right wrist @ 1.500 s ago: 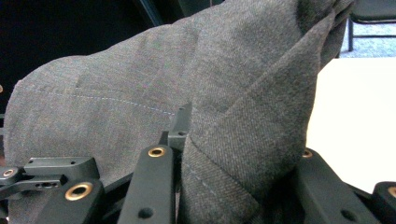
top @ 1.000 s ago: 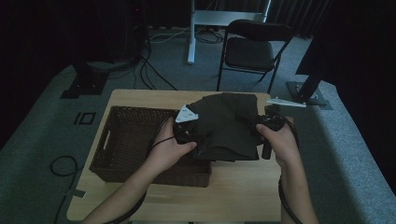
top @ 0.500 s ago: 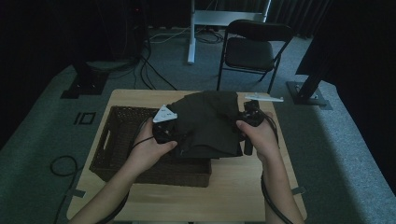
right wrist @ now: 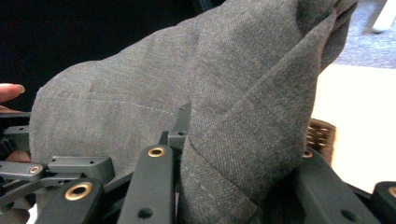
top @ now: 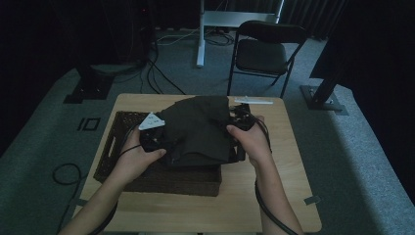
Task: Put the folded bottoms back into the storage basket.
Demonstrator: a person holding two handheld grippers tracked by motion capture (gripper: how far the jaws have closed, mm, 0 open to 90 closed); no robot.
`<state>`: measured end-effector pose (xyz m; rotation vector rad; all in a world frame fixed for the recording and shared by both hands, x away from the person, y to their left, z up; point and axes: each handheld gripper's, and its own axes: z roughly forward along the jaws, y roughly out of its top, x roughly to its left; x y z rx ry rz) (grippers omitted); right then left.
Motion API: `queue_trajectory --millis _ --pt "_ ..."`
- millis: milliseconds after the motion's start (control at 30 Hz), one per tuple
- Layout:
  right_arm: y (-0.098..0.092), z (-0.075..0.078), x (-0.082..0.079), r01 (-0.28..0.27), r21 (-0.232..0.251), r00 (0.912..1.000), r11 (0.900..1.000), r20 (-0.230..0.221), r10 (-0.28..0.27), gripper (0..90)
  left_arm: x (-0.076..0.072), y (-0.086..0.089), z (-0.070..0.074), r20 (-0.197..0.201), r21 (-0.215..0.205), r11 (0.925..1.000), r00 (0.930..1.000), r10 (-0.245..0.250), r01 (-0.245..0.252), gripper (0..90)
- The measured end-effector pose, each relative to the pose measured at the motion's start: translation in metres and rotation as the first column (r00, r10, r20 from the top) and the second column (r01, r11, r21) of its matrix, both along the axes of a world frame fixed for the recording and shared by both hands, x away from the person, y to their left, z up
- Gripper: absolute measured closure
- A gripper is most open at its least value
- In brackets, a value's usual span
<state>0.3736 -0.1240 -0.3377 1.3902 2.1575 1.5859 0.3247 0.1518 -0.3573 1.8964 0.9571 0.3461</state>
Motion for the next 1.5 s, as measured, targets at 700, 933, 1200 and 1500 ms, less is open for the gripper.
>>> queue_trajectory --millis 700,933,1200,1500 --pt "0.077 -0.034 0.014 -0.06 0.0 0.9969 0.998 -0.05 0.06 66.9 0.004 0.07 -0.029 -0.052 0.058 0.9969 0.9971 0.056 -0.053 63.5" --pt "0.09 -0.05 0.017 -0.054 0.005 0.9967 0.999 -0.06 0.054 67.0 0.012 0.076 -0.048 -0.075 0.076 0.9957 0.9955 0.058 -0.053 63.5" --pt "0.094 -0.079 0.023 -0.025 -0.005 0.9962 1.0 -0.083 0.025 66.9 0.027 0.078 -0.069 -0.116 0.111 0.9933 0.9923 0.045 -0.032 63.6" --pt "0.096 -0.097 0.027 -0.01 0.005 0.9942 1.0 -0.107 0.011 67.0 0.038 0.079 -0.072 -0.136 0.156 0.9878 0.9907 0.015 0.007 63.6"
